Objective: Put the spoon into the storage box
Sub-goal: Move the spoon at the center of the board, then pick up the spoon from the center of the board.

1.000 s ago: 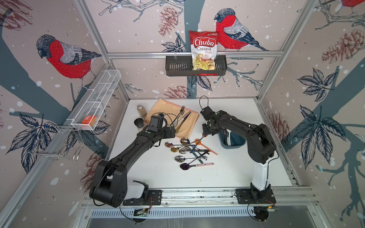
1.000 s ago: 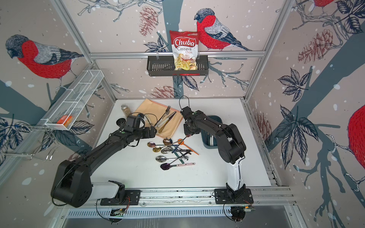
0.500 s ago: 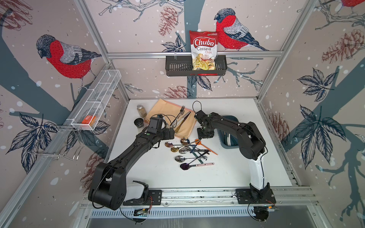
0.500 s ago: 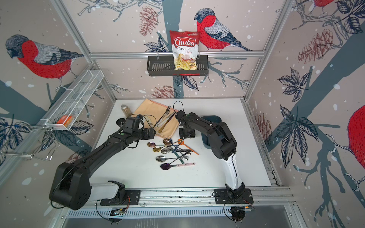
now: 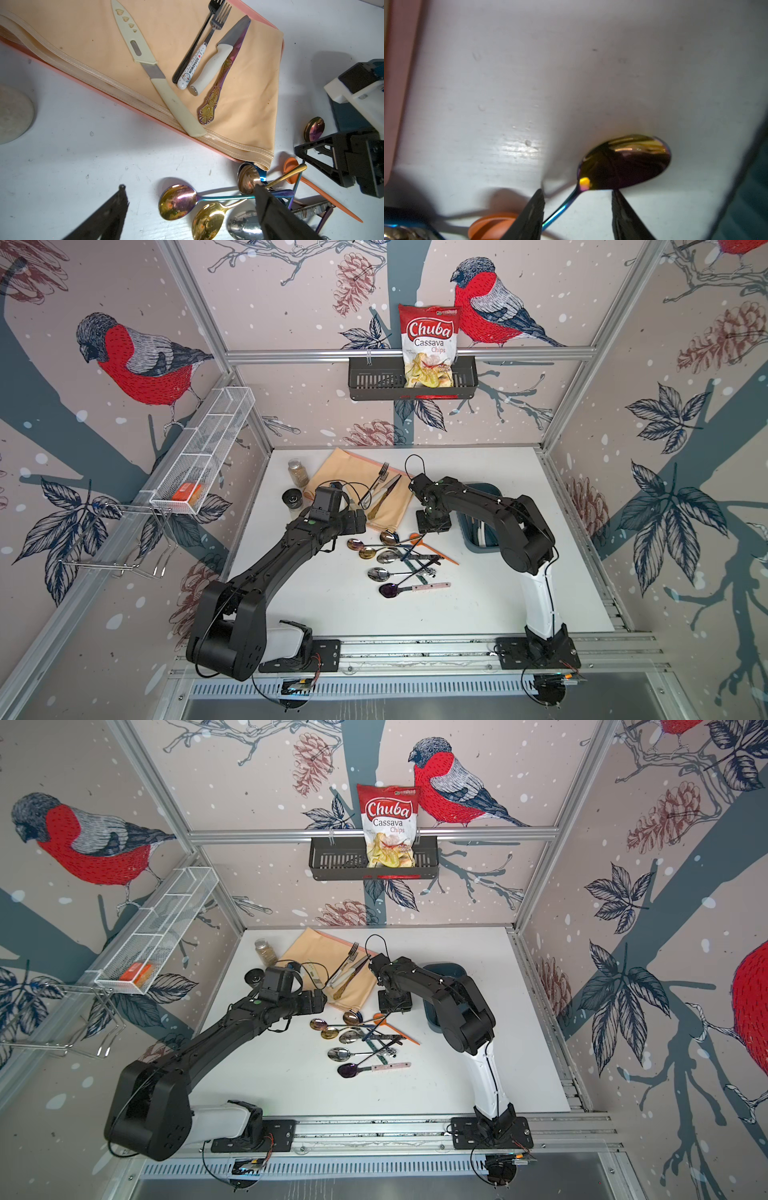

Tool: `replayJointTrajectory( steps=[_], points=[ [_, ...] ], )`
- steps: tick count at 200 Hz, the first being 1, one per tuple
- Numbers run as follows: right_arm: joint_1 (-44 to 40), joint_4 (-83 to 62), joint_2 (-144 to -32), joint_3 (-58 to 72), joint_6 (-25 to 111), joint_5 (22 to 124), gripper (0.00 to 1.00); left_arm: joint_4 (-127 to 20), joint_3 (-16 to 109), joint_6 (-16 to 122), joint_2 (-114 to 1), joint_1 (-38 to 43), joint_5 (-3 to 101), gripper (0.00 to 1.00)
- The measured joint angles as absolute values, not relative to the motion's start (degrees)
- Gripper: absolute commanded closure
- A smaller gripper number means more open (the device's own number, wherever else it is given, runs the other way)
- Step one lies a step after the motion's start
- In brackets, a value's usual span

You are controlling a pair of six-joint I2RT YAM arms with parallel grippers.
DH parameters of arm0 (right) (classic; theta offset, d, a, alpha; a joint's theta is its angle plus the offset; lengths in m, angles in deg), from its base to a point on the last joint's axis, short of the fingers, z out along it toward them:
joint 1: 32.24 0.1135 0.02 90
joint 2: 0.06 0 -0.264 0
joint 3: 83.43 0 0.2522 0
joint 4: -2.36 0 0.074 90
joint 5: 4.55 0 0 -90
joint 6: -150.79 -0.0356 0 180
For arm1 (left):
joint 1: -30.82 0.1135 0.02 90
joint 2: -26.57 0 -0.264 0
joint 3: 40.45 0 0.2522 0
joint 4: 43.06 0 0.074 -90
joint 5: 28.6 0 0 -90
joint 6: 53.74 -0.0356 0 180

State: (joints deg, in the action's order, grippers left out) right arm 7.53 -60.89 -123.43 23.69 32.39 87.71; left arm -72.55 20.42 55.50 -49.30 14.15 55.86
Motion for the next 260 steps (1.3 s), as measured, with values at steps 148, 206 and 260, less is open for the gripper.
replayJointTrajectory(
  steps=[148, 206, 260],
  points=[
    [4.51, -63.14, -126.14, 28.98, 42.71, 95.71, 0.52, -72.94, 20.60, 55.35, -49.54, 14.26, 56.91, 0.04],
    [6.48, -63.67, -123.76, 26.99, 40.43, 93.20, 0.49, -73.18, 21.03, 55.35, -49.89, 14.26, 56.89, 0.04],
    [7.83, -63.21, -123.87, 24.80, 37.18, 90.29, 0.53, -73.91, 21.03, 55.31, -49.96, 14.28, 56.89, 0.04]
  ],
)
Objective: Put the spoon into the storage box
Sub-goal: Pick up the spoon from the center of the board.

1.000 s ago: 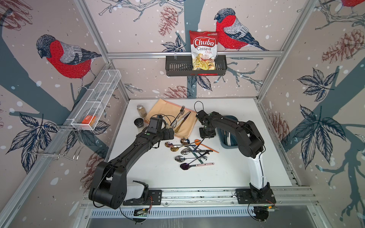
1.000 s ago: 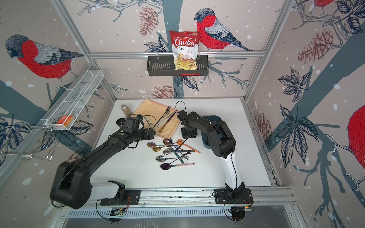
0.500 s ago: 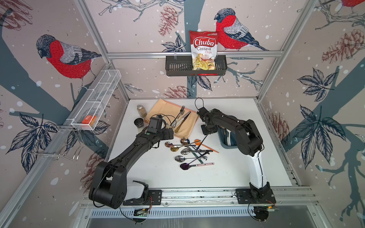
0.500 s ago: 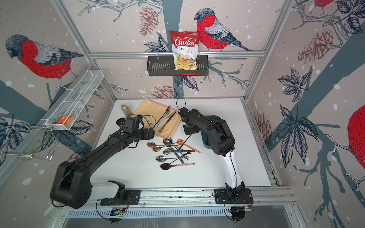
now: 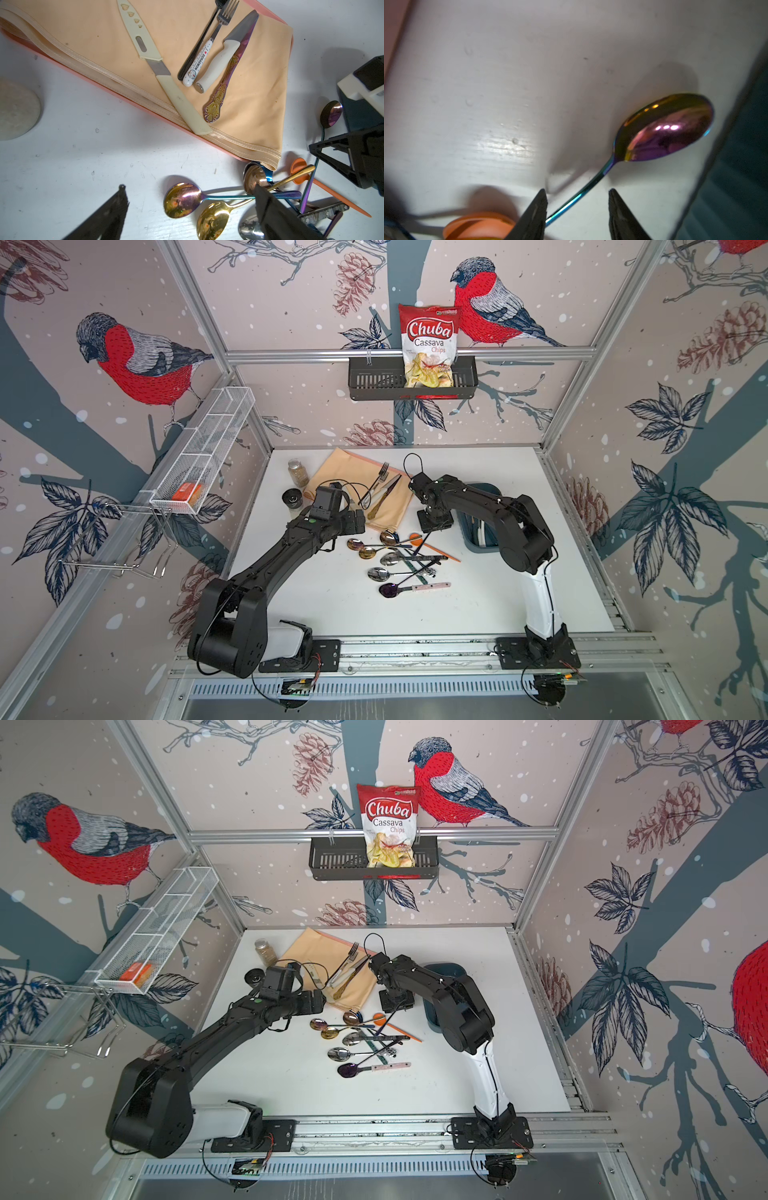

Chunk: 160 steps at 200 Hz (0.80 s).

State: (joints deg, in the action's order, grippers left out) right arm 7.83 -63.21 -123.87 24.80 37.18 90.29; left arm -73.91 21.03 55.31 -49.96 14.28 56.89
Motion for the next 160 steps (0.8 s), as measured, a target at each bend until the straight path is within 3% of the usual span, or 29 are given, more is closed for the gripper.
replayJointTrajectory(
  steps=[54, 160],
  points=[
    [7.90, -62.07, -123.71, 23.73, 36.43, 88.81, 0.67, -73.91, 21.03, 55.33, -50.02, 14.28, 56.86, 0.04],
    [4.47, -59.76, -122.95, 22.42, 36.85, 85.86, 0.83, -73.91, 21.01, 55.33, -50.00, 14.32, 56.89, 0.04]
  ],
)
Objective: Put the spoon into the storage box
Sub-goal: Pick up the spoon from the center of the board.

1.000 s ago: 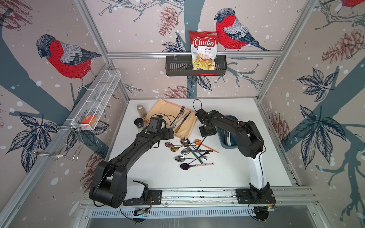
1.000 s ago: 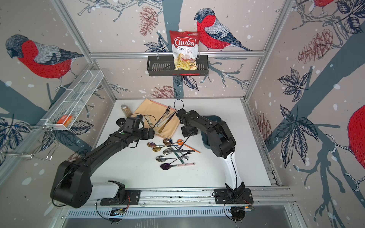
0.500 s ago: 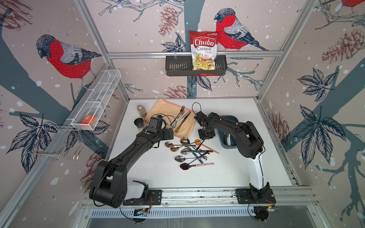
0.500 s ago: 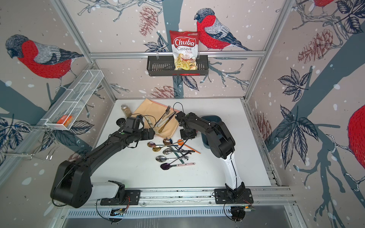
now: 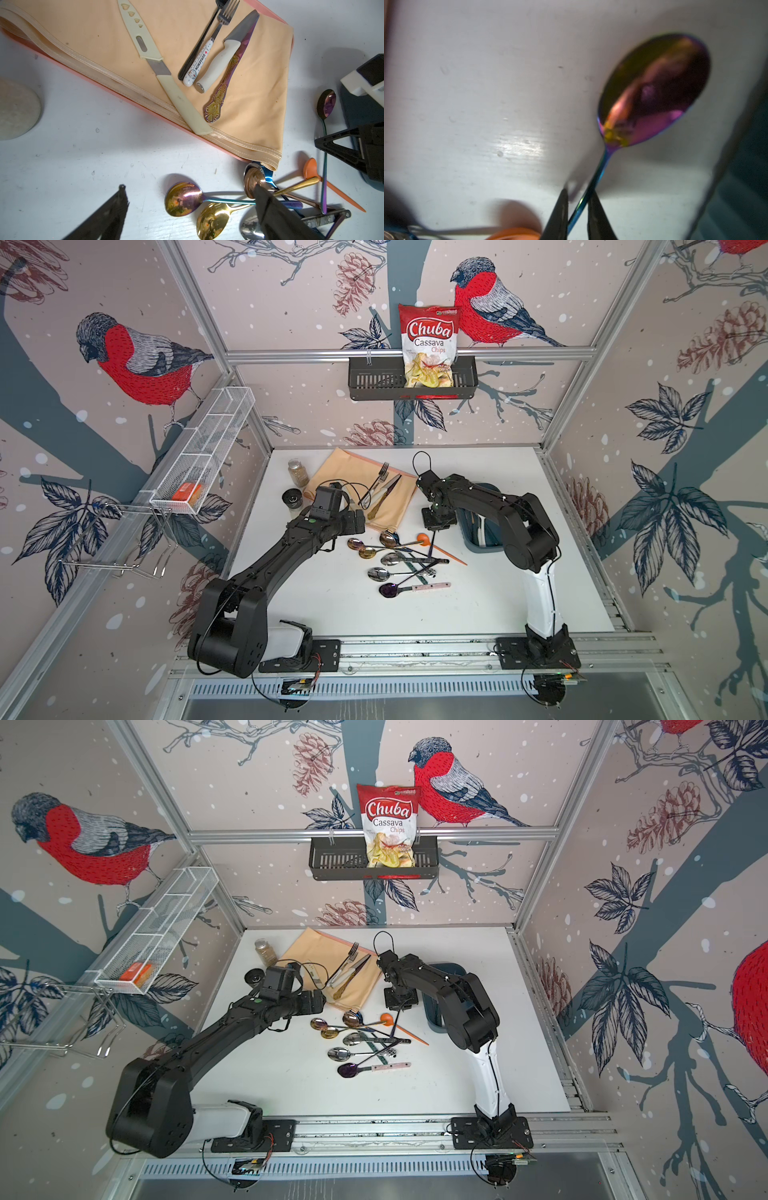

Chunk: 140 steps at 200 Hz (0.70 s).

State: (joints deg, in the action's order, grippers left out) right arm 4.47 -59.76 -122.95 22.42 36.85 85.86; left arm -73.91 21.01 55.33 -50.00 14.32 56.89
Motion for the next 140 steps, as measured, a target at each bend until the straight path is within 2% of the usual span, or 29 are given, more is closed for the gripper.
replayJointTrajectory(
  steps=[140],
  points=[
    [3.48, -55.36, -120.87, 19.23, 36.57, 82.10, 0.96, -73.91, 21.01, 55.37, -50.00, 14.37, 56.91, 0.04]
  ],
)
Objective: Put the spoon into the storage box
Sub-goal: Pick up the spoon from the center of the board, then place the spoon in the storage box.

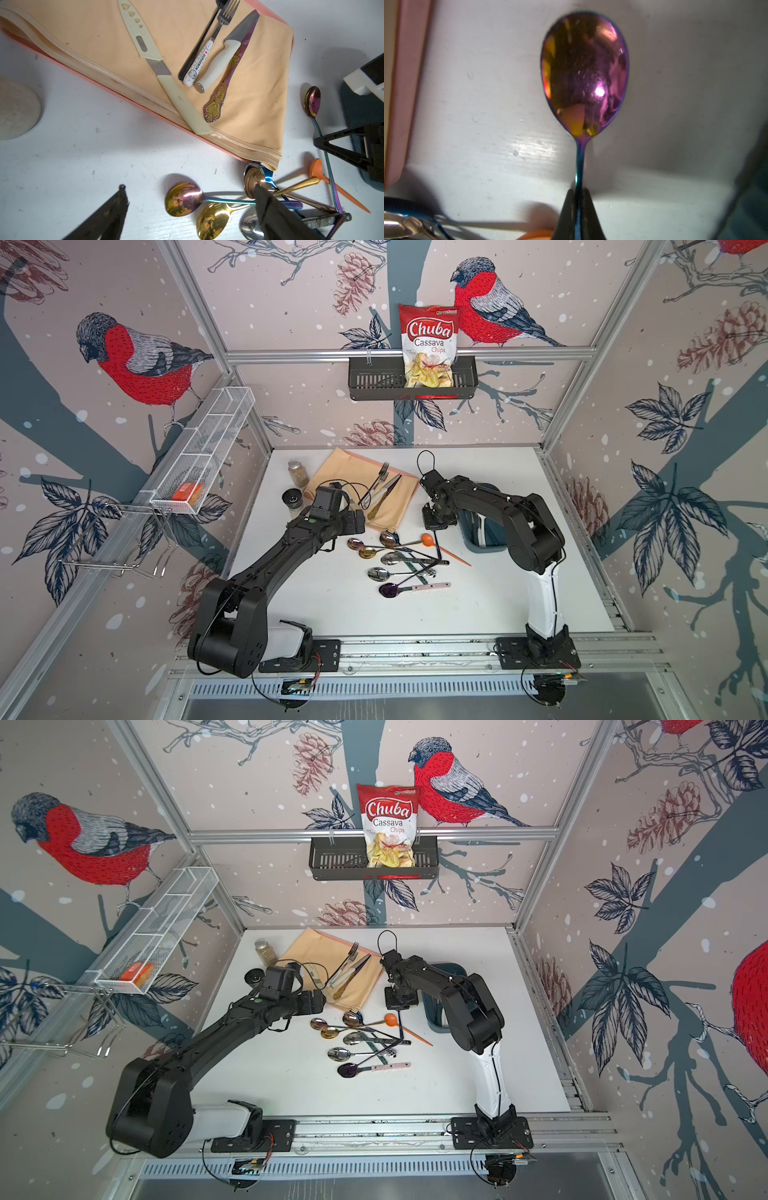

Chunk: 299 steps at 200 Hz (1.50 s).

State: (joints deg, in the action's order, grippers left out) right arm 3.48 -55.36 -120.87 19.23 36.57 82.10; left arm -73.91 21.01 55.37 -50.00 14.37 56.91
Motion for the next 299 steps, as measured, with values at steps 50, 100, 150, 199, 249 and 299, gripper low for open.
replayJointTrajectory(
  steps=[50, 100, 150, 199, 249, 299],
  points=[
    [3.35, -55.89, -118.84, 19.78, 36.43, 82.38, 0.97, -73.88, 21.21, 55.37, -50.18, 14.39, 56.47, 0.04],
    [2.17, -58.36, -114.23, 22.31, 36.63, 84.50, 0.98, -73.75, 23.24, 55.37, -52.23, 13.87, 53.21, 0.04],
    [-2.00, -60.67, -108.63, 22.53, 37.31, 86.27, 0.98, -72.29, 27.70, 54.67, -56.08, 9.06, 51.97, 0.04],
    [-8.85, -61.18, -104.26, 18.20, 39.87, 87.54, 0.98, -72.05, 30.65, 54.32, -60.32, 6.13, 50.92, 0.04],
    [-13.98, -59.25, -102.56, 11.03, 42.47, 87.50, 0.98, -70.80, 33.60, 55.09, -63.20, 3.75, 50.66, 0.04],
    [-15.12, -54.86, -103.43, 6.71, 44.30, 86.49, 0.97, -69.53, 34.28, 55.96, -64.67, 2.11, 50.59, 0.04]
  ],
)
